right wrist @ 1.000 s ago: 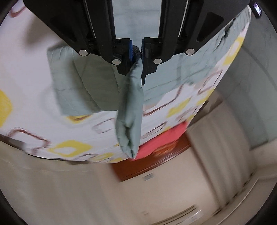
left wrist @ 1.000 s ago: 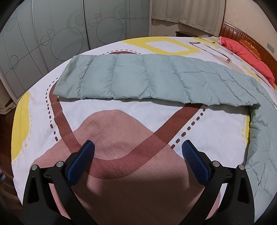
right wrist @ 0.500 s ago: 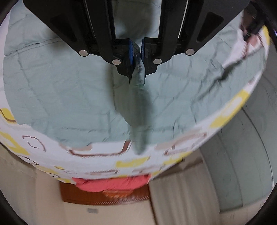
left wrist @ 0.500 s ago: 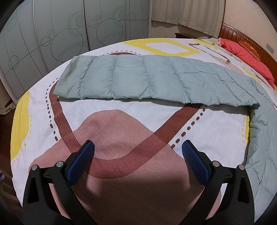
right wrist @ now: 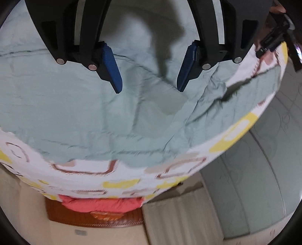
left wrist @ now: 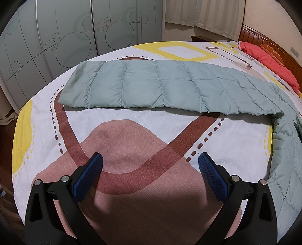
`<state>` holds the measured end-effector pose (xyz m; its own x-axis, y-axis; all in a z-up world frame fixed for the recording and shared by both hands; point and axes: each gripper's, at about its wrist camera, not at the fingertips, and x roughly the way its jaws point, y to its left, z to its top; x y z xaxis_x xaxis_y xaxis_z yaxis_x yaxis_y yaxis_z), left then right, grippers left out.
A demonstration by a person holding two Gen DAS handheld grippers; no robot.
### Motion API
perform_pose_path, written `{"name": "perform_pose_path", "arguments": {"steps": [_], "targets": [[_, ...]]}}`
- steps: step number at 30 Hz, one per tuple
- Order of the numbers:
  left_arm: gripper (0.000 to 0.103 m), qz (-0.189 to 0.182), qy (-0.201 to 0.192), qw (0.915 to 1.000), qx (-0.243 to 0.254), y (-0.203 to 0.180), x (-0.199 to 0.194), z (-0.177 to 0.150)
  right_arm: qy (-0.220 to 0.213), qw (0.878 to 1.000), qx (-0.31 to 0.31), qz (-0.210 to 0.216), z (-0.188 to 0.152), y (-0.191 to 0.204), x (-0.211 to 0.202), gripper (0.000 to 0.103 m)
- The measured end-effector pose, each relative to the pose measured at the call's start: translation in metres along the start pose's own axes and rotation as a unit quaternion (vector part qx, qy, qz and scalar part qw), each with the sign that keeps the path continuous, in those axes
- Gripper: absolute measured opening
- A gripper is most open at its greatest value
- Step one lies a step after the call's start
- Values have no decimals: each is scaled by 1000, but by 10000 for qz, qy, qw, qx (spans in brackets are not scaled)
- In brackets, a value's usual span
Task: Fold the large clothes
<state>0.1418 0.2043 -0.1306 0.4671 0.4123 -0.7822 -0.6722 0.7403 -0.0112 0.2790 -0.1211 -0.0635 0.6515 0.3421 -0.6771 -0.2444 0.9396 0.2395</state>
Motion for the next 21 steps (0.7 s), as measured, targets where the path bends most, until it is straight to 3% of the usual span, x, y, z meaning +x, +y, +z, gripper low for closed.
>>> {"name": "perform_pose_path", "arguments": {"steps": [2, 5, 7, 10, 16, 21], "targets": [[101, 1, 1, 10000, 0, 0, 0, 0, -269, 9989, 304, -222, 4, -30, -23, 58], [101, 11, -2, 10000, 8, 0, 0, 0, -545, 9914, 801, -883, 8, -85, -52, 50], [101, 19, -3, 10000, 13, 0, 0, 0, -595, 9786, 1311, -1472, 4, -134, -66, 45], [101, 18, -2, 10000, 12, 0, 0, 0, -461, 9634, 1825, -1907, -10, -179, -70, 39], [101, 34, -3, 10000, 25, 0, 1, 0, 198, 9659, 1848, -1805, -42, -195, -27, 37], [101, 35, -5, 10000, 26, 0, 1, 0, 245, 9647, 1668, -2022, -23, -182, -36, 37]]}}
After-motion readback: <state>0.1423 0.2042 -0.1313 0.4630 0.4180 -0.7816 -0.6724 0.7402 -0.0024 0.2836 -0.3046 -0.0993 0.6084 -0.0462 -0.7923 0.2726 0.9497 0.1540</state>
